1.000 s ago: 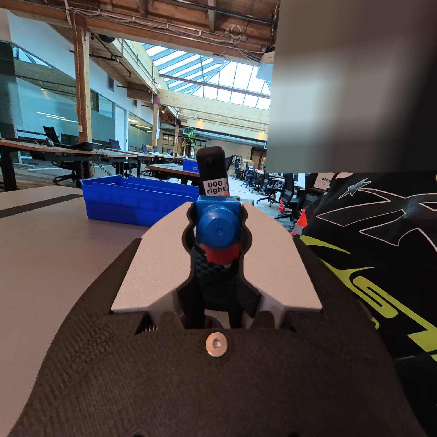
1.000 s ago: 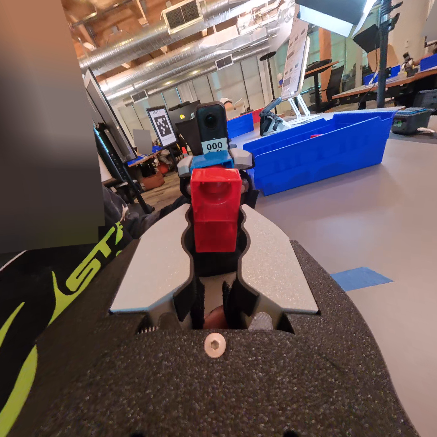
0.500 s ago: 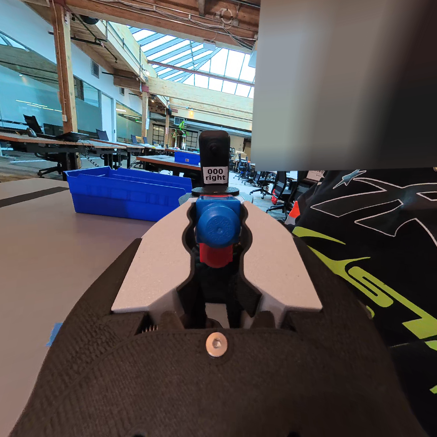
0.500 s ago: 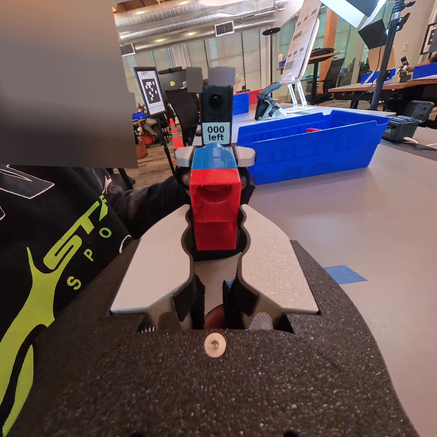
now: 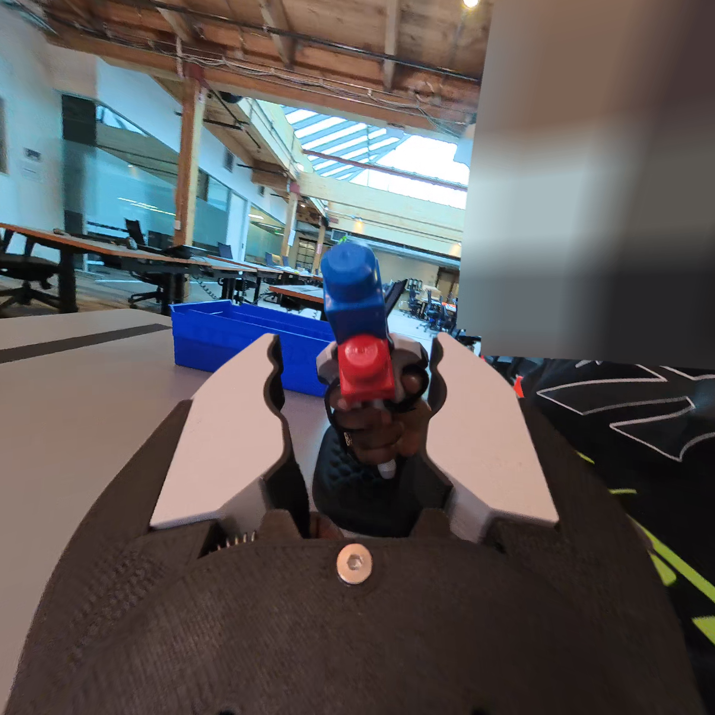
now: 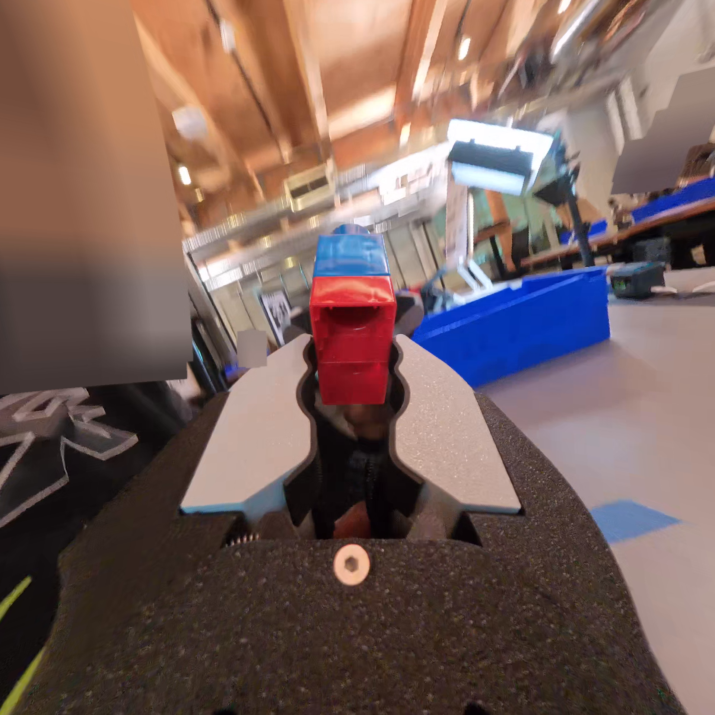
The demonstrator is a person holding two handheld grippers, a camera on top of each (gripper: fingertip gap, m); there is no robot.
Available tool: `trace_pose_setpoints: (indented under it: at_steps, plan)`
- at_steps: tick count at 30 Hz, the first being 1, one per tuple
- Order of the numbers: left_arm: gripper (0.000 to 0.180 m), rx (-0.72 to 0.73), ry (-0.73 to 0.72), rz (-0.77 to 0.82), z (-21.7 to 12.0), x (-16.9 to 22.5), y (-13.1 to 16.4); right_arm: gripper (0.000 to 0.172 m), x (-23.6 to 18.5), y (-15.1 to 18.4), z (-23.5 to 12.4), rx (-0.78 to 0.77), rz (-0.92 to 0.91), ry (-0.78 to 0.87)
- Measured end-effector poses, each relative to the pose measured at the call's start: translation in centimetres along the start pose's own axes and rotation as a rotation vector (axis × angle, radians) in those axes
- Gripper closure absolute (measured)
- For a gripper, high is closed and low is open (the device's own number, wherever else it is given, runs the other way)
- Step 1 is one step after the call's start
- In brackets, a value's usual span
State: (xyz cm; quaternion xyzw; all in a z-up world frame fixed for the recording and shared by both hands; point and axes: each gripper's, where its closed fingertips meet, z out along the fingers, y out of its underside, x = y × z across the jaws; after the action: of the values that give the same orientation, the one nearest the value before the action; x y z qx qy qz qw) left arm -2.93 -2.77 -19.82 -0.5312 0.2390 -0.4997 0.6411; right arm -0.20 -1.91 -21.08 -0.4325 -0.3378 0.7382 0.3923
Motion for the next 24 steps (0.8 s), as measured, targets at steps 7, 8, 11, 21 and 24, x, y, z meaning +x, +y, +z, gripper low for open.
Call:
trace_pose_setpoints:
  at_steps: [7,8,11,21,24]
  plan:
    - [0.12,-0.073,0.018,-0.112,2.8,1.1,3.7,0.136,-0.3,-1.2,0.4,0.239,0.084,-0.004]
    - [0.127,-0.077,0.032,-0.096,2.8,1.4,3.8,0.136,-0.5,-0.8,0.6,0.228,0.081,-0.007]
    - [0.143,-0.079,0.054,-0.074,2.4,1.6,3.8,0.136,-0.8,-0.2,0.9,0.193,0.063,-0.009]
    - [0.144,-0.487,-0.613,0.436,-1.8,-6.4,5.9,0.118,3.6,-3.0,-3.1,-0.38,-0.363,0.403]
    - [0.144,-0.579,-0.714,0.528,-2.1,-7.2,6.6,0.12,4.4,-3.6,-1.7,-0.505,-0.528,0.528]
